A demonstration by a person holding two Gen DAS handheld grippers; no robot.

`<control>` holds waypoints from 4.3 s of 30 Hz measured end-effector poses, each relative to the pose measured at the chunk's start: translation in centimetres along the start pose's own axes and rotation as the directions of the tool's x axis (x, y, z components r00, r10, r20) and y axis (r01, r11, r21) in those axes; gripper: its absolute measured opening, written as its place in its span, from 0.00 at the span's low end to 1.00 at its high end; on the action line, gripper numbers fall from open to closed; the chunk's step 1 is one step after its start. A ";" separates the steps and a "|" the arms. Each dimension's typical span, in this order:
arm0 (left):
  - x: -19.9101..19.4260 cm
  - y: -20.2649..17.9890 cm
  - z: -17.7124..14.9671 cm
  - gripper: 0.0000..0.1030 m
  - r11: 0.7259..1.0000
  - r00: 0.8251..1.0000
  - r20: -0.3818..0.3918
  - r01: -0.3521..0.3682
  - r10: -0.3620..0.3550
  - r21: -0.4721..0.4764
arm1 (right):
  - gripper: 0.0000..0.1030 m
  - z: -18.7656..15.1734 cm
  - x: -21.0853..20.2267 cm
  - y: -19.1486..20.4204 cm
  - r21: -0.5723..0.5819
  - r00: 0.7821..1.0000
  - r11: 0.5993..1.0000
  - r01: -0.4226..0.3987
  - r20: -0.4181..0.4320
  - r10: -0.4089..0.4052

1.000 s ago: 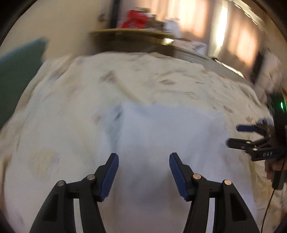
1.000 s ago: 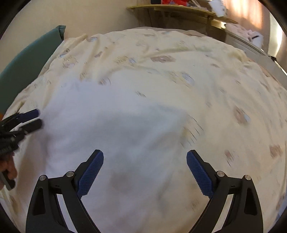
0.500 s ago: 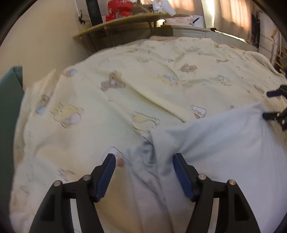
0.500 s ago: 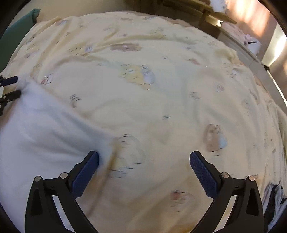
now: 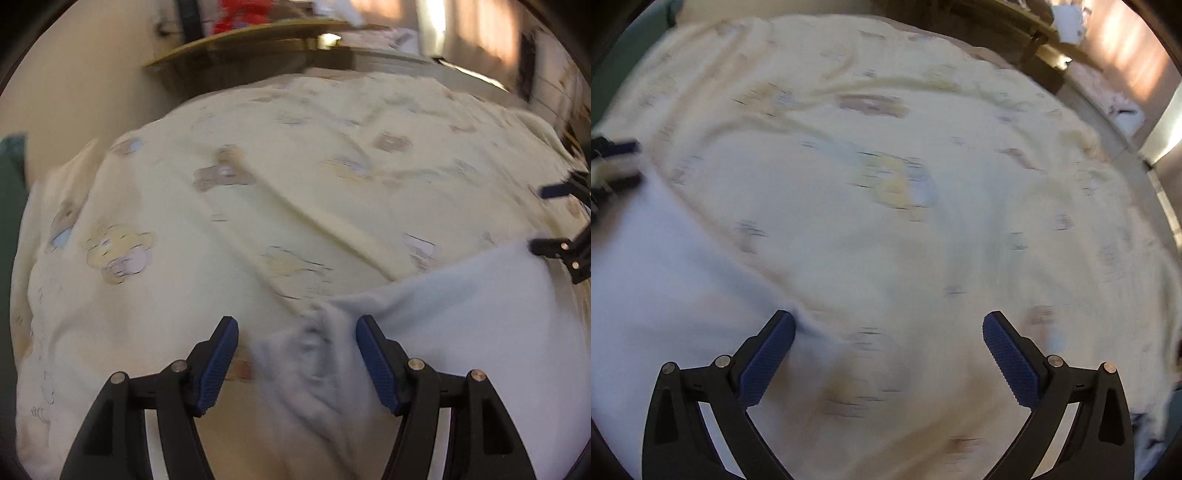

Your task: Fold clothes

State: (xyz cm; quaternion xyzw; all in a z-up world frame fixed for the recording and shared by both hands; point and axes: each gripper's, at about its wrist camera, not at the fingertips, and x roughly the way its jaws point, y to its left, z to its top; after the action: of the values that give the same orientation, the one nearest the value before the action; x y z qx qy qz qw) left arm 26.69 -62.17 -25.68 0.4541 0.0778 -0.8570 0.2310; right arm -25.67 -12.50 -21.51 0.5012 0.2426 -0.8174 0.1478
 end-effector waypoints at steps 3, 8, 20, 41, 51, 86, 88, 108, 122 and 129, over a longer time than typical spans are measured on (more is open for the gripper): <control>-0.4 1.0 0.1 0.66 0.998 0.999 0.010 -0.034 0.035 -0.045 | 0.98 -0.3 -0.6 -2.0 0.004 1.000 1.000 0.017 0.001 -0.017; -4.7 0.2 -0.4 0.64 0.997 0.990 0.132 0.062 -0.055 -0.047 | 0.98 -2.5 -4.6 -0.6 0.016 0.983 0.988 -0.152 0.106 0.150; -6.5 -1.8 -7.5 0.65 0.993 0.999 0.021 -0.046 0.044 0.107 | 0.99 -7.3 -3.0 4.2 -0.088 0.999 0.996 -0.028 0.036 0.032; -14.6 -4.8 -16.1 0.65 0.988 0.988 -0.004 0.154 -0.155 -0.014 | 0.99 -14.0 -7.9 4.7 0.062 0.989 0.987 -0.149 0.018 0.148; -14.7 -10.4 -19.9 0.65 0.985 0.985 -0.110 0.142 -0.131 0.101 | 0.99 -18.0 -7.3 9.8 -0.041 0.990 0.990 -0.132 -0.062 0.129; -16.7 -17.7 -18.3 0.65 0.965 0.963 -0.071 0.261 -0.259 0.022 | 0.99 -18.5 -10.3 17.9 -0.114 0.976 0.969 -0.219 -0.042 0.215; -15.9 -19.6 -19.4 0.65 0.961 0.957 -0.122 0.271 -0.264 0.046 | 0.99 -18.9 -9.6 18.3 -0.110 0.968 0.963 -0.246 -0.071 0.240; -19.2 -8.8 -24.2 0.65 0.972 0.985 -0.098 0.122 -0.144 -0.202 | 0.99 -16.0 -11.3 23.6 -0.108 0.944 0.938 -0.329 -0.055 0.325; -25.0 -6.1 -25.9 0.65 0.955 0.970 -0.238 -0.021 -0.052 -0.295 | 0.99 -16.1 -13.1 25.0 -0.031 0.948 0.969 -0.245 -0.219 0.233; -32.0 -8.9 -18.5 0.76 0.965 0.994 -0.086 0.039 -0.063 -0.260 | 1.00 -6.8 -23.8 27.0 0.016 0.949 0.949 -0.315 0.000 0.315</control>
State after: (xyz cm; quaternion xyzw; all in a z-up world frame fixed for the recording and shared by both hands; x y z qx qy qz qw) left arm 51.68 -37.58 -10.92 0.4578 0.2110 -0.8230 0.2620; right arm 3.29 -31.47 -9.53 0.5357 0.1532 -0.7847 0.2718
